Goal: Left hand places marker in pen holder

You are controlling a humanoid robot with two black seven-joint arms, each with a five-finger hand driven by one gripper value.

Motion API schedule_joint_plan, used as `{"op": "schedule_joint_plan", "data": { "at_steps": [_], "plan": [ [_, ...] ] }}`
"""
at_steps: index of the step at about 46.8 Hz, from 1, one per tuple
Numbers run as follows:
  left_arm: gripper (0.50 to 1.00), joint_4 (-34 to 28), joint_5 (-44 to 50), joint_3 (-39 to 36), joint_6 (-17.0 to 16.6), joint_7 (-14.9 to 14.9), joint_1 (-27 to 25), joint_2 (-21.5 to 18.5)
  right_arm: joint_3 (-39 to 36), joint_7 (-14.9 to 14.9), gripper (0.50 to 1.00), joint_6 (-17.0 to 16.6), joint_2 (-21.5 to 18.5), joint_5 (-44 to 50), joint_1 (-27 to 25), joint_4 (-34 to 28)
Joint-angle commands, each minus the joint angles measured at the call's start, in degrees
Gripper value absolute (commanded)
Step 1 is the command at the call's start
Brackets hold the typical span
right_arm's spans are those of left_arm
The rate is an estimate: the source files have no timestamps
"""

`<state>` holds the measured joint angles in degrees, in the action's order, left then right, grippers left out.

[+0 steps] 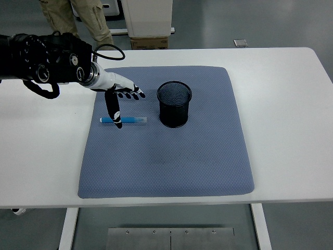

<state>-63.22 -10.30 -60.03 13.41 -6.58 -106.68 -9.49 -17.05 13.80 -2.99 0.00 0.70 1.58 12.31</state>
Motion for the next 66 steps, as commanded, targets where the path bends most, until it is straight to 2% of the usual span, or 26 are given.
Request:
{"op": "schedule_joint_plan", "data": {
  "at_steps": [1,8,34,43,45,50,54,61,66],
  "plan": [
    [1.000,0.1,-2.0,0.0,-0.1,0.2,0.3,0.2,0.0,0.0,1.000,0.0,0.0,0.0,0.0,0.0],
    [1.000,0.3,-6.0,0.1,-0.3,0.1,1.8,0.7,0.0,0.0,1.000,0.0,0.0,0.0,0.0,0.0],
    [1.000,4.3,-8.0,2.1,-0.2,0.2,4.9,4.4,0.0,0.0,1.000,0.0,0.0,0.0,0.0,0.0],
    [1.000,5.0,-9.4,3.6,0.3,1.2,5.2,4.7,0.0,0.0,1.000,0.0,0.0,0.0,0.0,0.0],
    [0.977,5.0,-9.9,4.0,0.3,1.3,5.2,4.8,0.0,0.0,1.000,0.0,0.0,0.0,0.0,0.0],
    [0.962,5.3,-10.7,4.8,1.3,1.3,5.2,4.9,0.0,0.0,1.000,0.0,0.0,0.0,0.0,0.0],
    [0.927,5.3,-11.3,5.4,1.8,1.3,5.2,5.0,0.0,0.0,1.000,0.0,0.0,0.0,0.0,0.0],
    [0.813,5.3,-12.4,5.5,2.4,1.3,5.1,5.4,0.0,0.0,1.000,0.0,0.0,0.0,0.0,0.0],
    [0.760,5.3,-13.4,5.5,2.4,1.3,5.1,5.3,0.0,0.0,1.000,0.0,0.0,0.0,0.0,0.0]
  ]
}}
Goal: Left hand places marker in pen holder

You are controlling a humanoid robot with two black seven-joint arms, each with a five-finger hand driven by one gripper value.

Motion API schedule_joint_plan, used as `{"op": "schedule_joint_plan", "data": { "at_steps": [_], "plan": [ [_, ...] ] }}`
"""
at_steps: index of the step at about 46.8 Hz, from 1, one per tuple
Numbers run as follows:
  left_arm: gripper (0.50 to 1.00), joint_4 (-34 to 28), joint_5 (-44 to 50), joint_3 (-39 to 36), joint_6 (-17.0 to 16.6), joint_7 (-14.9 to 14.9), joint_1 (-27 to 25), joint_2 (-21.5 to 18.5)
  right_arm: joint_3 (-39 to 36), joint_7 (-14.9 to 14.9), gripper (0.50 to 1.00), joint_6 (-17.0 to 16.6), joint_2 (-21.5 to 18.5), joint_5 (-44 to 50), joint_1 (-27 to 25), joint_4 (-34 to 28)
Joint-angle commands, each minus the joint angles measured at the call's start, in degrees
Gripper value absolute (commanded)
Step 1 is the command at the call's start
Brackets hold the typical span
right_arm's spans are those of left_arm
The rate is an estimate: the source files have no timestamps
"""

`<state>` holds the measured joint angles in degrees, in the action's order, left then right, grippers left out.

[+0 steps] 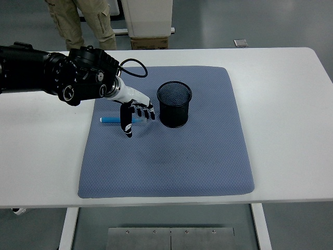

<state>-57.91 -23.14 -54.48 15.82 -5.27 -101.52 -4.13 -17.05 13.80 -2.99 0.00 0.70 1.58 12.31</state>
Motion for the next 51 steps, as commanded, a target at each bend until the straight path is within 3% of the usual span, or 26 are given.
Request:
{"op": "schedule_joint_plan", "data": {
  "at_steps": [1,24,43,51],
  "plan": [
    [0.754,0.0,-0.7,0.0,0.0,0.0,-0.1,-0.1,0.0,0.0,1.000,0.0,0.0,0.0,0.0,0.0],
    [0.748,1.5,-2.1,-0.5,-0.3,0.0,0.1,-0.3,0.0,0.0,1.000,0.0,0.0,0.0,0.0,0.0],
    [0.672,1.5,-4.7,-0.7,-1.1,0.3,1.2,0.3,0.0,0.0,1.000,0.0,0.0,0.0,0.0,0.0],
    [0.666,1.4,-5.2,-0.7,-3.5,1.8,1.3,0.3,0.0,0.0,1.000,0.0,0.0,0.0,0.0,0.1]
  ]
}}
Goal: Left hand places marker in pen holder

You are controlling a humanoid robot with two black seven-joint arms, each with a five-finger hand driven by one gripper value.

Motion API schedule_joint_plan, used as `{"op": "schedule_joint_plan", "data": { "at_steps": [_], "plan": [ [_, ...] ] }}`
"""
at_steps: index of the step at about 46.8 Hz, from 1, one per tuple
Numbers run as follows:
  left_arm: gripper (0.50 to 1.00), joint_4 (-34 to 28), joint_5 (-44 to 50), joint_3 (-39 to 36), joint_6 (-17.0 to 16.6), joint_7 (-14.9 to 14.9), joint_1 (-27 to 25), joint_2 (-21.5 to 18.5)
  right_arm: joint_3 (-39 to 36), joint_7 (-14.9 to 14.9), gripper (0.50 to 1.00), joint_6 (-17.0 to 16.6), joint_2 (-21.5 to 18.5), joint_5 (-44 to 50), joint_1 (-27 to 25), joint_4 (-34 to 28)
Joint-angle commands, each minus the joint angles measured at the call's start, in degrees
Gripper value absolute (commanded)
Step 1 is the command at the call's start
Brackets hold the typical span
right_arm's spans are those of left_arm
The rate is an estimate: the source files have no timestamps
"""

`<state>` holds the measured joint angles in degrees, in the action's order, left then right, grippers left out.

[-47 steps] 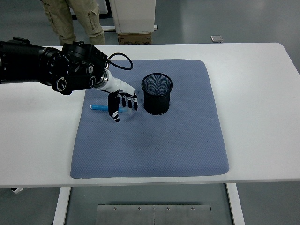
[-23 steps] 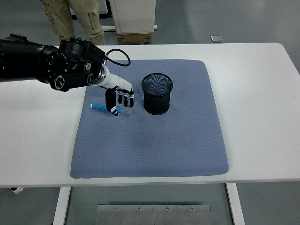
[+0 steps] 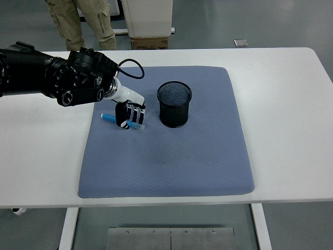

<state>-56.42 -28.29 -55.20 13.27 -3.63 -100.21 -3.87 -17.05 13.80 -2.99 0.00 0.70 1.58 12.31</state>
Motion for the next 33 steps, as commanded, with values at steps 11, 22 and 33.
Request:
{"op": "schedule_joint_plan", "data": {
  "at_steps": [11,22,33],
  "plan": [
    [0.666,-0.6,-1.3,0.0,-2.5,0.1,0.1,0.1,0.0,0.0,1.000,0.0,0.0,0.0,0.0,0.0],
    [0.625,-0.9,-3.2,0.0,-2.6,0.1,0.4,0.6,0.0,0.0,1.000,0.0,0.0,0.0,0.0,0.0],
    [0.607,-0.9,-3.4,-0.3,-3.6,0.2,1.2,0.6,0.0,0.0,1.000,0.0,0.0,0.0,0.0,0.0]
  ]
}}
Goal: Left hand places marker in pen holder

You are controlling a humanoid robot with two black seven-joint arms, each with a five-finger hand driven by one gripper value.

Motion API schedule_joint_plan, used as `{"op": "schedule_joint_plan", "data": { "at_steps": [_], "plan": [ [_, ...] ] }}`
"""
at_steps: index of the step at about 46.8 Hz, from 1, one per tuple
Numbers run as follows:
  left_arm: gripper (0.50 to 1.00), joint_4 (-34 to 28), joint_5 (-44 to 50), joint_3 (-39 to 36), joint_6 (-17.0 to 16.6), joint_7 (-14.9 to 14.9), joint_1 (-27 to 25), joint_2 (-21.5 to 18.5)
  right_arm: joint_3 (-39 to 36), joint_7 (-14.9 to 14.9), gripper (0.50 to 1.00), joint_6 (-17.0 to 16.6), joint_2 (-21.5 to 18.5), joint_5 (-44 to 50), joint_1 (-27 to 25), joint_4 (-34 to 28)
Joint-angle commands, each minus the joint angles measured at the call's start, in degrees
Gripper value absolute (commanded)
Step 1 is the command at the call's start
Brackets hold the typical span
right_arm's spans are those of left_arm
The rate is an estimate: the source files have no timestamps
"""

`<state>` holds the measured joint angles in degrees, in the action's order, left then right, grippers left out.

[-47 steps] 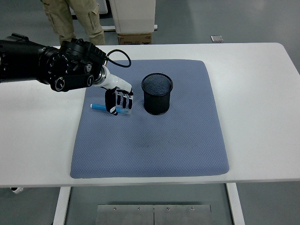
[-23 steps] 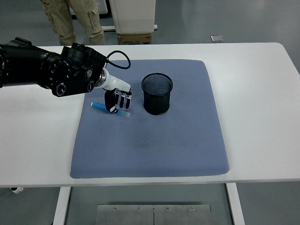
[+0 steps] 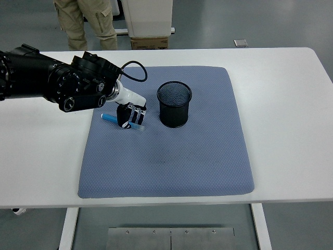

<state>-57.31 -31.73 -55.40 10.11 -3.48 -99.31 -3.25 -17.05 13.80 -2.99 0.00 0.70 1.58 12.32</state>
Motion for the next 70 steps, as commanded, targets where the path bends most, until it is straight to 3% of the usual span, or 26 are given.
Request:
{"op": "schedule_joint_plan", "data": {
  "at_steps": [1,33,43,70],
  "plan": [
    [0.607,0.0,0.0,-0.2,-0.5,0.1,0.3,0.0,0.0,0.0,1.000,0.0,0.0,0.0,0.0,0.0],
    [0.572,0.1,0.0,-0.9,-0.7,0.0,0.8,-0.4,0.0,0.0,1.000,0.0,0.0,0.0,0.0,0.0],
    [0.500,0.1,0.0,-0.9,-0.6,0.0,0.8,-0.4,0.0,0.0,1.000,0.0,0.0,0.0,0.0,0.0],
    [0.500,0.1,0.2,-0.7,0.0,-0.7,-1.7,-1.1,0.0,0.0,1.000,0.0,0.0,0.0,0.0,0.0]
  ]
}}
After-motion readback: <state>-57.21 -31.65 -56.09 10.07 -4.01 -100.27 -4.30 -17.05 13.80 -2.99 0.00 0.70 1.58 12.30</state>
